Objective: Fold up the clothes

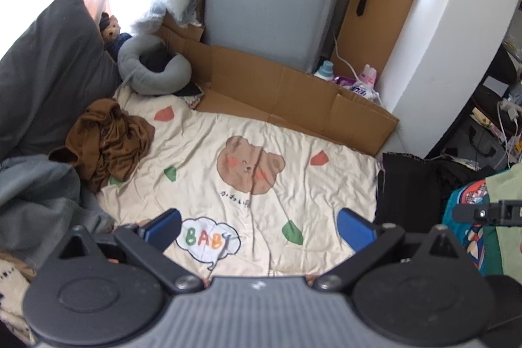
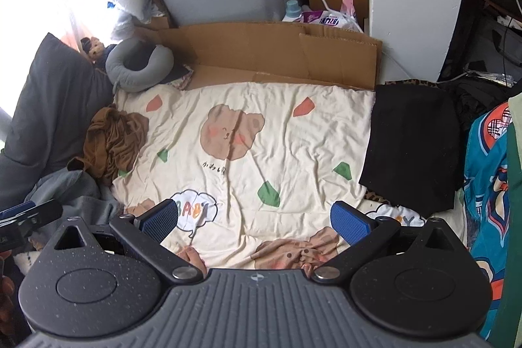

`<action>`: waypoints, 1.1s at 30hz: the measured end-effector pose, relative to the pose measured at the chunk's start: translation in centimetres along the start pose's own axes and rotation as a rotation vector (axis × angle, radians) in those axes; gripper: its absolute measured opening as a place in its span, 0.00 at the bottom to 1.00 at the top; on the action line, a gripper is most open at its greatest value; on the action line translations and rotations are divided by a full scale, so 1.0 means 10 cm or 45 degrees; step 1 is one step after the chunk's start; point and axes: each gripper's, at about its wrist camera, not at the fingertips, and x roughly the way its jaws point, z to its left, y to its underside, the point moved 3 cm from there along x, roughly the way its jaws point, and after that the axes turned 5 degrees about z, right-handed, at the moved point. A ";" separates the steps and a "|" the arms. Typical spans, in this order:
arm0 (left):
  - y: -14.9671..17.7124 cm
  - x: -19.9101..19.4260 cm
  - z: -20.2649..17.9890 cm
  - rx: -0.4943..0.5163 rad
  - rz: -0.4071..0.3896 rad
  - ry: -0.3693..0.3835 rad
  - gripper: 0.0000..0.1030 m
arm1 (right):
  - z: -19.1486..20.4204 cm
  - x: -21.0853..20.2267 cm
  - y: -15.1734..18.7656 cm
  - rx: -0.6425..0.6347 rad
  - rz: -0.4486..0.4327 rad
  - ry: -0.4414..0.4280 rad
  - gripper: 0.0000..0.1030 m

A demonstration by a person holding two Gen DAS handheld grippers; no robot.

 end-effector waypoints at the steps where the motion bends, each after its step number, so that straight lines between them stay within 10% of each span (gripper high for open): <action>1: 0.00 -0.02 0.02 -0.015 -0.011 -0.001 1.00 | 0.01 0.01 0.01 -0.005 0.007 -0.005 1.00; 33: 0.27 0.12 -0.18 -0.063 0.117 -0.118 0.99 | 0.15 -0.02 0.22 -0.032 0.050 -0.081 0.99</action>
